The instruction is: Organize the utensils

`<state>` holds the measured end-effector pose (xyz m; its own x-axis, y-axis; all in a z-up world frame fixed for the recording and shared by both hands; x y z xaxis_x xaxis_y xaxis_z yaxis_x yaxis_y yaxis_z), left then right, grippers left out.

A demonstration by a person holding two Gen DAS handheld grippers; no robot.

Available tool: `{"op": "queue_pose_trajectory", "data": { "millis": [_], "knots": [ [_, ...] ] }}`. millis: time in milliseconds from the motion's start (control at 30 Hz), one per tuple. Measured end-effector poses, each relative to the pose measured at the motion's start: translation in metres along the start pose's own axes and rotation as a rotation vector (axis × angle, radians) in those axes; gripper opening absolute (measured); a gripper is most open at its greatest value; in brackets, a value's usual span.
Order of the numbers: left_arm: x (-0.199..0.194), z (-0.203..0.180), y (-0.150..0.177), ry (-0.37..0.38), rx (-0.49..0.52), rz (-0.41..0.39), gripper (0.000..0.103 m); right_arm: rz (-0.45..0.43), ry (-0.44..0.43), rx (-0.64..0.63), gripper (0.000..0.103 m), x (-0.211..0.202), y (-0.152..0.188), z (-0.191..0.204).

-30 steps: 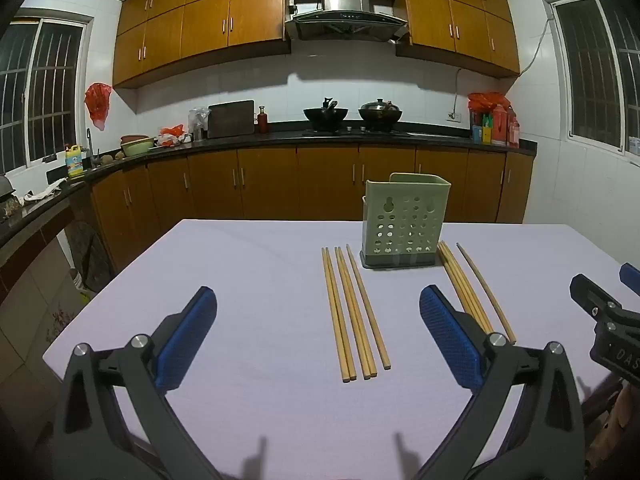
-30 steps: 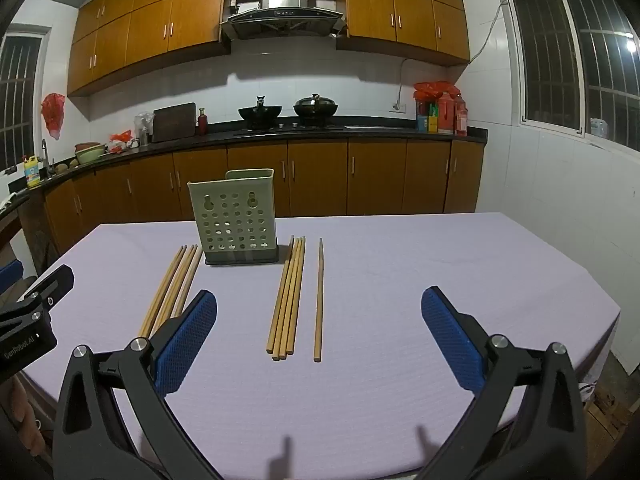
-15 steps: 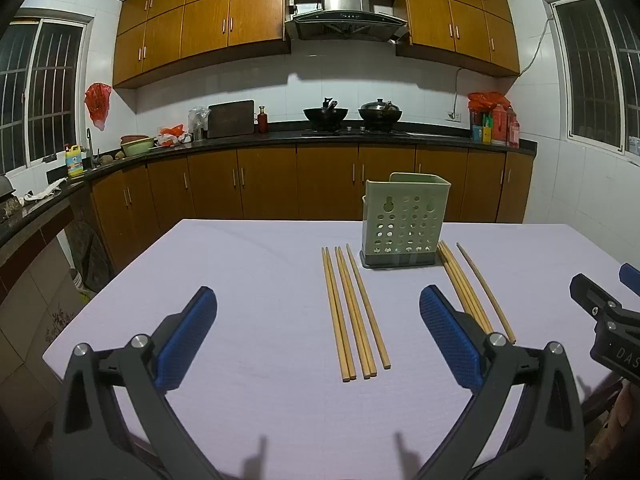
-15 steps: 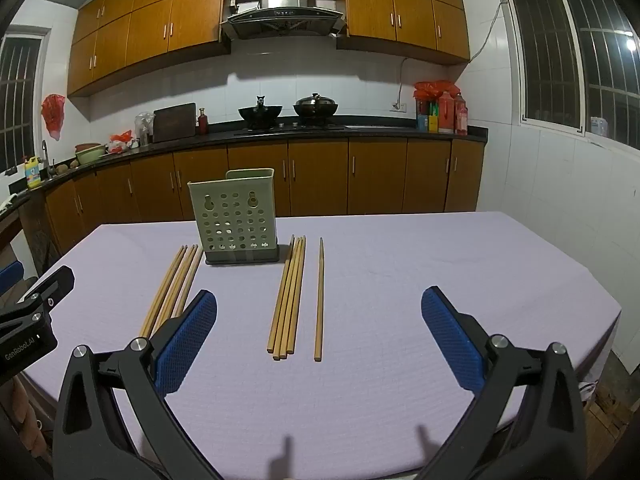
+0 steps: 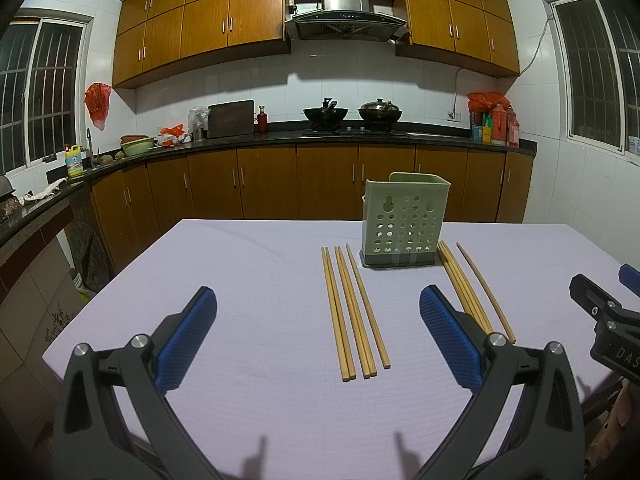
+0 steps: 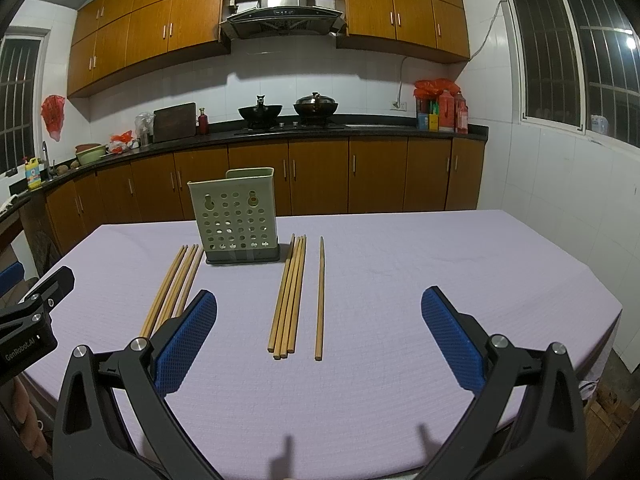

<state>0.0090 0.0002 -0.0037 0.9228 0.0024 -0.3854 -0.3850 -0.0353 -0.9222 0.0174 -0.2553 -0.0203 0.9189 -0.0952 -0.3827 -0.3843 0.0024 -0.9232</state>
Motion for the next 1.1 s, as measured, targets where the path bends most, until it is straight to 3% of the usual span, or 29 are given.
{"op": "queue_pose_trajectory", "data": {
  "millis": [1100],
  "knots": [
    [0.0003,-0.0004,0.0001,0.000,0.001,0.000,0.099,0.001,-0.002,0.004,0.101,-0.0022,-0.0007,-0.0009]
  ]
}}
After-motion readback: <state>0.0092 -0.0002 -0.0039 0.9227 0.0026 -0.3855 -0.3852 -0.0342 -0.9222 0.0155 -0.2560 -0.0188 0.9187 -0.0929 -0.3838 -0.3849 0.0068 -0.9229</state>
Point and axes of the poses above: each gripper's, at about its wrist camera, not at the fingertips, and x roughly the way its jaws point, z to its left, y to its underside, the point moved 1 cm from there along x, roughly the way its jaws point, and after that the axes turned 4 degrees about -x, right-handed, at the moved point
